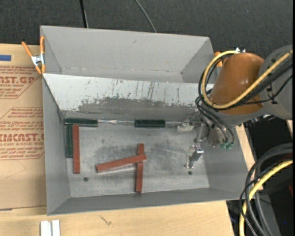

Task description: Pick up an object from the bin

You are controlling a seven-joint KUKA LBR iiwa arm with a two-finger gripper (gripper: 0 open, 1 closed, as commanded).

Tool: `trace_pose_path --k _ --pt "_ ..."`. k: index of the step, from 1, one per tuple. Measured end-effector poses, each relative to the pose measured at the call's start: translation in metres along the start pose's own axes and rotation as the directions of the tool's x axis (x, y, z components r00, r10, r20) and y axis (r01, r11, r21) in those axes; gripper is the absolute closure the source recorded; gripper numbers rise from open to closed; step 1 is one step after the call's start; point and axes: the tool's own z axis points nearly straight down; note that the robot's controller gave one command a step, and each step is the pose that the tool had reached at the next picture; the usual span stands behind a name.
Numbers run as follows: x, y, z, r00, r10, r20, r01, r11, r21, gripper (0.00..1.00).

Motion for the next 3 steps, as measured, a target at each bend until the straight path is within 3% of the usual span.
trace_pose_path --k 1,2,3 --pt "0.015 0.024 0.035 1.0 0.005 0.014 -0.005 1.0 0.003 0.0" --pt "0.013 0.068 0.041 1.0 0.002 -0.01 -0.002 1.0 0.001 0.0" --pt "-0.004 0.081 0.037 0.999 -0.051 0.016 0.051 0.999 0.003 0.0"
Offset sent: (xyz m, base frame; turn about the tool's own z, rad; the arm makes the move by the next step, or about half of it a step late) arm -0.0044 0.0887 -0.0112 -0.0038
